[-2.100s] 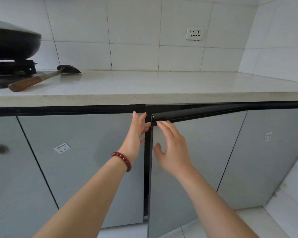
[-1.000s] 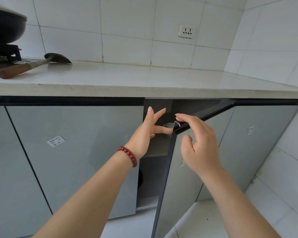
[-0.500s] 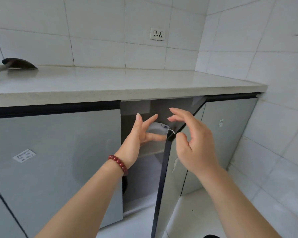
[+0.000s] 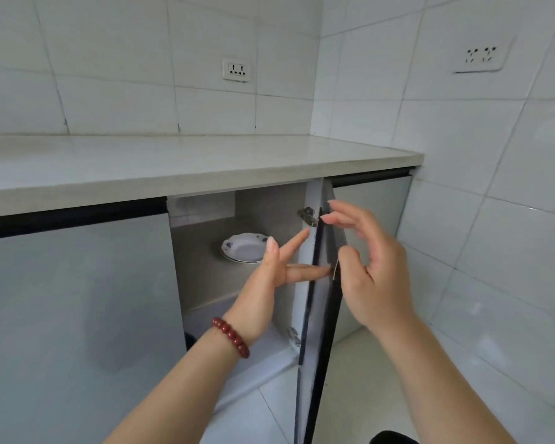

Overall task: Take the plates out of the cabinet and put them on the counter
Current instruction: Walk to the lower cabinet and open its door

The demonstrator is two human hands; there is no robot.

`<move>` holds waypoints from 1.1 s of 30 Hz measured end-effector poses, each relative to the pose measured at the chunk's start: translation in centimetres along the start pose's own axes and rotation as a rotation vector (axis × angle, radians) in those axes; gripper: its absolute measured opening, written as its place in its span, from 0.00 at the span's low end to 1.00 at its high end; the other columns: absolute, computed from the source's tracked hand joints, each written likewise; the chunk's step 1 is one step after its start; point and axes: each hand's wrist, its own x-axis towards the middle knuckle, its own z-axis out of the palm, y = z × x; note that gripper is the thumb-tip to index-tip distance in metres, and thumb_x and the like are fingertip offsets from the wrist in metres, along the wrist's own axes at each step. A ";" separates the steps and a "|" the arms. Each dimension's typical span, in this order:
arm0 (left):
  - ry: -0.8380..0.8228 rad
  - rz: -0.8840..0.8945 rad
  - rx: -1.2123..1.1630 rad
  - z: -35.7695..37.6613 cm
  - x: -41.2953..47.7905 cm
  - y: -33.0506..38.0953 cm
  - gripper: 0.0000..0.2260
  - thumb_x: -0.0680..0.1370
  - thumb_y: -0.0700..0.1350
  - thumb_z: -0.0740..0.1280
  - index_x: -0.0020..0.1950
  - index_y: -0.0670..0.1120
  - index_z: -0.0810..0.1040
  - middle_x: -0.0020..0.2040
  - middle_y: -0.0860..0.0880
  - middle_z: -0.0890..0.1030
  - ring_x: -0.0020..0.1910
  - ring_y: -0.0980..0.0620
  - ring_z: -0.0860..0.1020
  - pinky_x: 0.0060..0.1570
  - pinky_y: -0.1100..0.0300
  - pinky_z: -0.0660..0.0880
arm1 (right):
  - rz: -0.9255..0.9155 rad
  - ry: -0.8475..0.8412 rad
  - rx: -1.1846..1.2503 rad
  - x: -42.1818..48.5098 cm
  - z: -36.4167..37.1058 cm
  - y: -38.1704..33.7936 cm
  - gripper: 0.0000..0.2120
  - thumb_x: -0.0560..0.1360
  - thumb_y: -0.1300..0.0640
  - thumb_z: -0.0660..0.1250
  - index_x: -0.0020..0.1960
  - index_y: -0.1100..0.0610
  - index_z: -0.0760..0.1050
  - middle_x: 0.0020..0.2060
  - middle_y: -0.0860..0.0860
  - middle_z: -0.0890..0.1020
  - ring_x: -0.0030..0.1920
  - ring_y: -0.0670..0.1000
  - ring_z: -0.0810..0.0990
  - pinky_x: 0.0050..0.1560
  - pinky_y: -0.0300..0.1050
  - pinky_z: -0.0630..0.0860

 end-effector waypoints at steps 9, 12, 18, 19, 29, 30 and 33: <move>-0.098 0.030 -0.003 5.6 2.0 -0.5 0.32 0.72 0.68 0.37 0.71 0.61 0.61 0.56 0.56 0.83 0.69 0.59 0.69 0.74 0.45 0.51 | 0.178 0.157 0.102 -1.0 -6.7 2.5 0.16 0.71 0.54 0.55 0.57 0.45 0.73 0.50 0.44 0.82 0.56 0.44 0.79 0.58 0.36 0.71; -0.113 0.038 0.011 7.6 2.5 -0.7 0.32 0.73 0.67 0.37 0.72 0.60 0.61 0.58 0.58 0.82 0.69 0.59 0.68 0.73 0.46 0.55 | 0.204 0.193 0.102 -1.2 -8.4 3.3 0.15 0.74 0.59 0.56 0.57 0.47 0.74 0.51 0.46 0.82 0.55 0.44 0.79 0.57 0.35 0.71; -0.188 -0.028 0.006 10.8 4.1 -0.5 0.31 0.72 0.65 0.36 0.71 0.61 0.61 0.61 0.61 0.79 0.71 0.57 0.66 0.73 0.46 0.57 | 0.284 0.239 0.091 -1.4 -11.5 4.8 0.16 0.74 0.57 0.56 0.59 0.50 0.74 0.52 0.46 0.82 0.55 0.43 0.78 0.54 0.35 0.74; -0.203 -0.040 0.007 11.3 4.4 -0.4 0.31 0.72 0.65 0.36 0.72 0.61 0.61 0.62 0.61 0.79 0.71 0.56 0.65 0.73 0.46 0.57 | 0.290 0.249 0.086 -1.3 -11.9 5.1 0.16 0.74 0.56 0.56 0.59 0.49 0.74 0.52 0.46 0.82 0.56 0.43 0.78 0.55 0.38 0.74; -0.304 -0.098 0.022 13.8 6.3 -1.2 0.34 0.70 0.71 0.38 0.72 0.63 0.60 0.66 0.63 0.74 0.71 0.57 0.65 0.72 0.44 0.58 | 0.270 0.375 0.028 -0.7 -13.9 6.6 0.14 0.74 0.58 0.57 0.56 0.48 0.75 0.51 0.44 0.82 0.55 0.41 0.78 0.57 0.33 0.71; -0.295 -0.098 0.020 13.6 6.2 -1.3 0.33 0.70 0.70 0.38 0.72 0.63 0.61 0.66 0.63 0.74 0.71 0.57 0.65 0.72 0.44 0.58 | 0.255 0.373 -0.016 -0.7 -13.8 6.6 0.14 0.74 0.58 0.57 0.56 0.48 0.75 0.52 0.44 0.82 0.56 0.41 0.77 0.57 0.32 0.70; -0.253 -0.103 0.023 12.5 6.2 -1.6 0.32 0.71 0.67 0.37 0.72 0.62 0.61 0.67 0.62 0.74 0.71 0.57 0.66 0.72 0.44 0.58 | 0.247 0.381 -0.002 -0.3 -12.9 6.6 0.15 0.73 0.59 0.58 0.55 0.47 0.76 0.53 0.44 0.82 0.57 0.42 0.77 0.56 0.33 0.71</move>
